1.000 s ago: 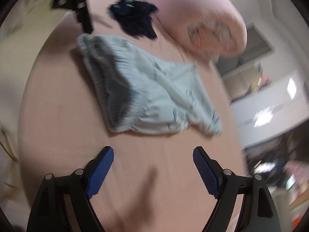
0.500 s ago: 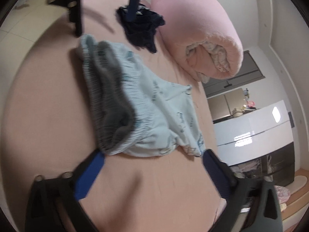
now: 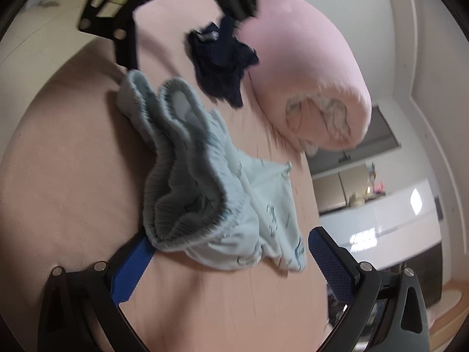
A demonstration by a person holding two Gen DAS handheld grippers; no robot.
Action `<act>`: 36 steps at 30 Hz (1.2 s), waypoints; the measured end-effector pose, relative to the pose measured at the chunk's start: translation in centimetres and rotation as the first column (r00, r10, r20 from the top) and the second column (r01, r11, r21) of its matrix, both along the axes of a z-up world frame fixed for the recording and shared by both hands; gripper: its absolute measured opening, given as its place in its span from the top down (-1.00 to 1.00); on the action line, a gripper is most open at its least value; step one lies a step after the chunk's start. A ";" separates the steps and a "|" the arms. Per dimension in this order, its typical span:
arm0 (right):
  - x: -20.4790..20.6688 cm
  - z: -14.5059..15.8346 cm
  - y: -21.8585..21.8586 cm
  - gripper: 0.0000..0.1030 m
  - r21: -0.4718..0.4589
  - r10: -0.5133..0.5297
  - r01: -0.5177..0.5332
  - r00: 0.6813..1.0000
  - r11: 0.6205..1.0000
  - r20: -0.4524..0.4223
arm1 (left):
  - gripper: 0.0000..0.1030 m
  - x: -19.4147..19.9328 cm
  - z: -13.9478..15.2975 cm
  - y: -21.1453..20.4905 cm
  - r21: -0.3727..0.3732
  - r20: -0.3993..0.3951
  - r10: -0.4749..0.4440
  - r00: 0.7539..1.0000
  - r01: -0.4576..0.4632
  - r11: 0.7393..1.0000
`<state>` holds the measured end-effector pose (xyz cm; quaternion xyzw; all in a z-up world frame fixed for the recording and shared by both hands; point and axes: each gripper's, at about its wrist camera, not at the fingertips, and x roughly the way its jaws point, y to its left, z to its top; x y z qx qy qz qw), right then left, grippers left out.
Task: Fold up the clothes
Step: 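Grasp the elastic cuffs with both grippers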
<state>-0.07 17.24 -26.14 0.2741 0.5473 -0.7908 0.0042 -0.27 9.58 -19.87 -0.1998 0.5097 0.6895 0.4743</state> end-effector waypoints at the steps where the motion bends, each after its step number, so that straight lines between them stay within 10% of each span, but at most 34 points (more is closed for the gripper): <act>1: 0.1 -0.1 -0.2 -1.00 0.017 0.020 -0.020 1.000 1.000 -0.007 | -0.70 0.2 0.0 0.0 -0.002 0.004 -0.007 1.000 0.007 1.000; 11: -0.6 0.4 -0.9 -0.99 0.045 -0.006 0.008 0.998 0.999 -0.056 | -0.70 1.3 -0.4 0.1 -0.014 0.008 -0.056 0.998 0.057 0.998; 16: -1.5 -0.1 -0.8 -0.93 0.033 0.002 -0.003 1.000 0.999 0.003 | -0.70 3.4 -1.1 1.1 0.016 -0.150 -0.100 0.984 0.104 0.994; 18: -1.5 -0.4 -1.0 -0.76 0.039 0.020 -0.021 0.999 0.999 0.025 | -0.70 4.7 -2.0 1.2 -0.010 -0.249 -0.151 0.957 0.154 0.988; 23: -0.5 -2.5 -2.4 0.43 0.049 0.020 -0.026 0.992 0.998 0.122 | -0.70 5.4 -2.5 1.2 -0.035 -0.315 -0.186 0.931 0.185 0.982; 36: -1.4 0.3 -2.2 0.52 0.008 -0.029 0.028 0.994 1.000 0.107 | -0.70 4.3 -2.4 1.6 -0.022 -0.304 -0.177 0.936 0.178 0.984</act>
